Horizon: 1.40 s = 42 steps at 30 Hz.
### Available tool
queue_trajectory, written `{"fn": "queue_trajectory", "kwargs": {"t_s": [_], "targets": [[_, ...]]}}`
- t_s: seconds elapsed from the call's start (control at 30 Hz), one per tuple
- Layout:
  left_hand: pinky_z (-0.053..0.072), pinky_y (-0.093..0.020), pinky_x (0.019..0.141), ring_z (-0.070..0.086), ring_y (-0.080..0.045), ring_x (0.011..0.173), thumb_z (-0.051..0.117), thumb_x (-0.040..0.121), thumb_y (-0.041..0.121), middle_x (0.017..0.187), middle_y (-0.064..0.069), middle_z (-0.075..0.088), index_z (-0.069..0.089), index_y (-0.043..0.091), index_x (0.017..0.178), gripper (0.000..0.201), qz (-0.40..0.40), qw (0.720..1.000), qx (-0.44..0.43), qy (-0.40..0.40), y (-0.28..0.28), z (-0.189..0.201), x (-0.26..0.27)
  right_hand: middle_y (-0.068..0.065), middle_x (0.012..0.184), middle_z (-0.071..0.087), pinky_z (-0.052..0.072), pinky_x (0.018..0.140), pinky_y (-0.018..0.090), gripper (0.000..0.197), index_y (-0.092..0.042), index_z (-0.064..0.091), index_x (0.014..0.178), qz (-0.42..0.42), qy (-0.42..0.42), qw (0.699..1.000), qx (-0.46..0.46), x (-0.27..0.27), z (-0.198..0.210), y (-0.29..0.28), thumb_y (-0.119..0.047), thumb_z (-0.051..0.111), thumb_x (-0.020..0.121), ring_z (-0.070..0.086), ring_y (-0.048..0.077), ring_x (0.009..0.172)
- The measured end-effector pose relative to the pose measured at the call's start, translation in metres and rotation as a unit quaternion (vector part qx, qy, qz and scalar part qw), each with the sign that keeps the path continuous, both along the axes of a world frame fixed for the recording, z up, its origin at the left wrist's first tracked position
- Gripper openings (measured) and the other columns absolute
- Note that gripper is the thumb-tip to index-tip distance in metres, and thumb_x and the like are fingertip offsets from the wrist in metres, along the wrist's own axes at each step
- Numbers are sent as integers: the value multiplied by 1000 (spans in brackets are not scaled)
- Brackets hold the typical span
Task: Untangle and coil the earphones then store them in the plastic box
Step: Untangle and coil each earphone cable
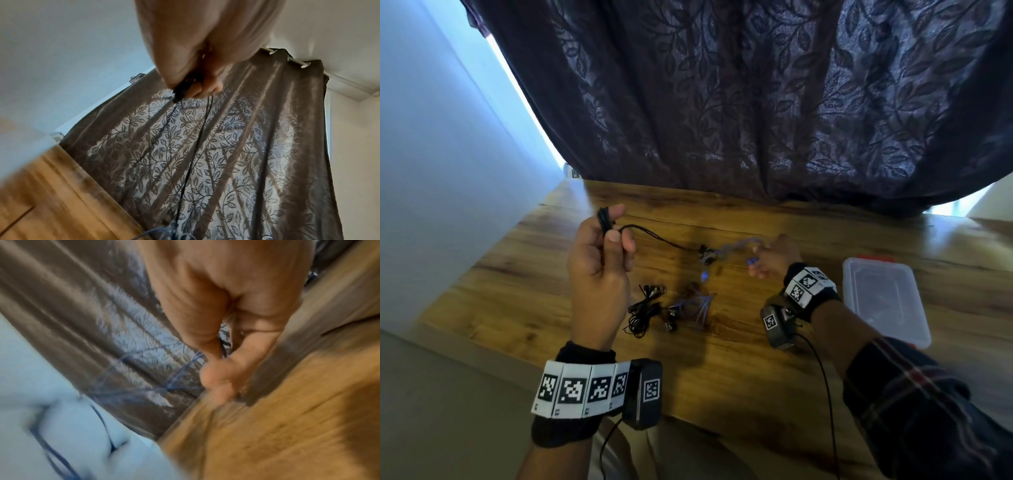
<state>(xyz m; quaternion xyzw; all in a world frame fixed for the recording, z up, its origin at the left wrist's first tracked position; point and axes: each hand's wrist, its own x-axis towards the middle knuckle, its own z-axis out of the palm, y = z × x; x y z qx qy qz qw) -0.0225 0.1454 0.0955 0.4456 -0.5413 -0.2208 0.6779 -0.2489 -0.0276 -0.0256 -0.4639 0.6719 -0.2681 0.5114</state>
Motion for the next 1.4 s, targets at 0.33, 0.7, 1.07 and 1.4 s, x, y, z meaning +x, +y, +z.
{"fn": "queue_trajectory", "kwargs": {"t_s": [0.33,0.7,1.07,1.4], "targets": [[42,-17,56,47,-1,60,40,101,21,76,10,56,52,10,121,26,-47,987,111,-102,-7,-15,-10,0,128,65,47,106,35,36,-21,61,130,253,132,927,-243,19,46,70,-20,68,94,60,14,119],[43,-16,62,48,-2,64,40,102,22,78,8,55,53,12,124,28,-54,986,100,-123,11,-2,-4,-4,104,71,57,86,39,11,-25,71,104,406,140,866,-257,75,22,79,-23,67,94,65,11,93],[41,-12,61,47,0,64,40,103,16,79,-1,50,52,5,123,26,36,994,98,-42,21,-17,21,-8,93,63,53,77,22,35,-22,58,114,321,39,921,-217,47,24,77,-14,78,86,60,5,84],[40,-21,64,45,-3,61,39,104,8,75,0,48,56,10,115,21,91,980,178,-12,28,-35,29,-7,88,65,50,68,12,31,-20,61,106,275,45,928,-249,23,26,81,-16,81,83,60,2,76]]}}
